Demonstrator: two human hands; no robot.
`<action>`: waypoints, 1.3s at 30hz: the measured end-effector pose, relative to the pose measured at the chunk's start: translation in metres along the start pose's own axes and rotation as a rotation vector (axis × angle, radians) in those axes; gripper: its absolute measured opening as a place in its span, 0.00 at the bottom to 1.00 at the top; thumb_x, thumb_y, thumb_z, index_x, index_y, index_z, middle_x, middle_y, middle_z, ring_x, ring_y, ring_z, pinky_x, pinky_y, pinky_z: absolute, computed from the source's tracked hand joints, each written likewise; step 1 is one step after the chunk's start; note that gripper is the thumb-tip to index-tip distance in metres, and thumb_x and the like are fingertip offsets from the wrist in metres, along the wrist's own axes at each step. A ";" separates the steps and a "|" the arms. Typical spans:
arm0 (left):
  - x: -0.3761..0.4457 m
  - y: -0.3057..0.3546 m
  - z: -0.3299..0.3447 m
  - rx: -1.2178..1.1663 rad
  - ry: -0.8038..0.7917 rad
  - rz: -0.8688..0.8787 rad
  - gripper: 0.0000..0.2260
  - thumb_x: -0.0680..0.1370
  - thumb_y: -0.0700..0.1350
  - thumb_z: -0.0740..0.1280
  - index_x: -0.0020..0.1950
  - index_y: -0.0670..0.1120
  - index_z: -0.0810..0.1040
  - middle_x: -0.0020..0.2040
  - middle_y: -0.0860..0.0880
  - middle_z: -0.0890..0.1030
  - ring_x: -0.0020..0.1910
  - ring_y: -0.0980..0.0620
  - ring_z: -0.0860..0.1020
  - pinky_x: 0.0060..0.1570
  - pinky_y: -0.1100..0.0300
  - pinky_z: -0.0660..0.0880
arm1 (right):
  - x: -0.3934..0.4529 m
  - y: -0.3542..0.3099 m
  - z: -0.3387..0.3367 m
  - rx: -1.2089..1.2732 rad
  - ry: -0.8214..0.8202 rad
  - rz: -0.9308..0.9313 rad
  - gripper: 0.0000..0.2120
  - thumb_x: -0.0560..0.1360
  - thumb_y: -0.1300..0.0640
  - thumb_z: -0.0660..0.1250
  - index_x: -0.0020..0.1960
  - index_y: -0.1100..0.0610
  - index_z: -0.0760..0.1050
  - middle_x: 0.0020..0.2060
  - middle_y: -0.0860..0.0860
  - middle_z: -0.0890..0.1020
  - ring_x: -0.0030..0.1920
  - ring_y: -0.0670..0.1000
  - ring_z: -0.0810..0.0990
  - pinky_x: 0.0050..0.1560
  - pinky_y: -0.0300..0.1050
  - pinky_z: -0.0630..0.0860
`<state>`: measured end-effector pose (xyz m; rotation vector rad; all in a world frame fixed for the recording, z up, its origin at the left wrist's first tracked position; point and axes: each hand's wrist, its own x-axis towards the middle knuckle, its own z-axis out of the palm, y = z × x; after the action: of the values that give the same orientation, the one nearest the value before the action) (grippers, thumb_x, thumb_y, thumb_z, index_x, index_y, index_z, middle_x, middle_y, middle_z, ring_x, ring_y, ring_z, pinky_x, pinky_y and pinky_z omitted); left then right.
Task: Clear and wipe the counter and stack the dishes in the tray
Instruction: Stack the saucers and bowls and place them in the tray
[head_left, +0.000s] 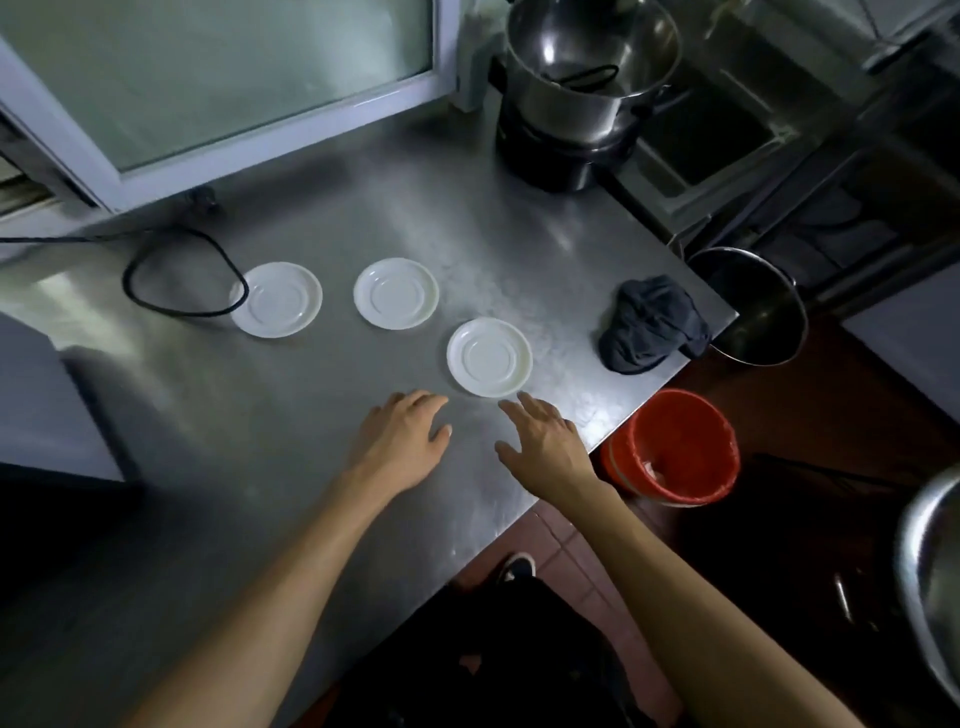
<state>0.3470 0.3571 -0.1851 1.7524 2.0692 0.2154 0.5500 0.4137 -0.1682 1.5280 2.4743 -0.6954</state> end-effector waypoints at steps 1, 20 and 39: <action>0.005 -0.004 0.001 -0.005 -0.007 -0.017 0.20 0.79 0.53 0.64 0.70 0.49 0.74 0.67 0.50 0.76 0.63 0.46 0.74 0.60 0.49 0.73 | 0.011 0.000 -0.001 0.000 -0.014 -0.011 0.30 0.78 0.45 0.64 0.76 0.50 0.60 0.78 0.53 0.61 0.76 0.55 0.59 0.71 0.55 0.62; 0.114 -0.008 0.004 -0.078 0.067 -0.381 0.19 0.78 0.50 0.67 0.67 0.46 0.76 0.62 0.46 0.80 0.60 0.42 0.77 0.58 0.46 0.75 | 0.182 0.035 0.005 -0.273 -0.120 -0.414 0.48 0.66 0.31 0.69 0.78 0.46 0.54 0.79 0.55 0.50 0.78 0.64 0.47 0.72 0.74 0.50; 0.208 -0.041 -0.008 0.096 0.047 -0.466 0.31 0.75 0.54 0.65 0.77 0.49 0.62 0.79 0.44 0.58 0.76 0.38 0.57 0.62 0.38 0.70 | 0.253 0.056 -0.010 -0.260 -0.082 -0.380 0.52 0.66 0.26 0.63 0.80 0.46 0.45 0.80 0.53 0.44 0.79 0.64 0.41 0.73 0.73 0.47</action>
<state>0.2824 0.5519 -0.2379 1.2710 2.4855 0.0176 0.4809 0.6431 -0.2681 0.9334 2.6899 -0.4489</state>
